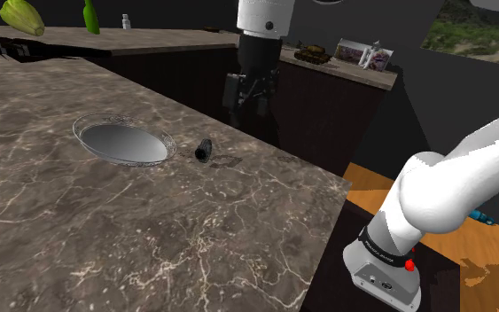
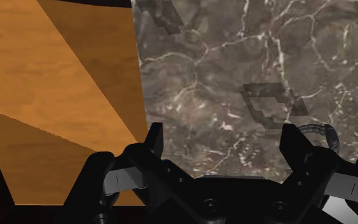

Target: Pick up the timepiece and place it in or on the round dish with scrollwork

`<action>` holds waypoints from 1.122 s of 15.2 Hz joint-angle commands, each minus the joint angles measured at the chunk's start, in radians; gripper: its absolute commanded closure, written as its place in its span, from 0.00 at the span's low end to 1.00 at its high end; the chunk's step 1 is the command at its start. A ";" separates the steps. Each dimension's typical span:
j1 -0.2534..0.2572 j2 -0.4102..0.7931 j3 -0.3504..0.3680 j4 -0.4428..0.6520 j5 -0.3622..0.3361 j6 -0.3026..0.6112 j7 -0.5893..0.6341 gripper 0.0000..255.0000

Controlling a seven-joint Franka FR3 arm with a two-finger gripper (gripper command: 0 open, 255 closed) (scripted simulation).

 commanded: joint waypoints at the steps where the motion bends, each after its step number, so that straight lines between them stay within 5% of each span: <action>1: 0.007 0.061 0.044 0.039 -0.008 0.030 0.045 0.00; 7: 0.025 0.240 0.146 0.176 -0.072 0.078 0.166 0.00; 17: 0.029 0.245 0.151 0.079 -0.071 0.179 0.166 0.00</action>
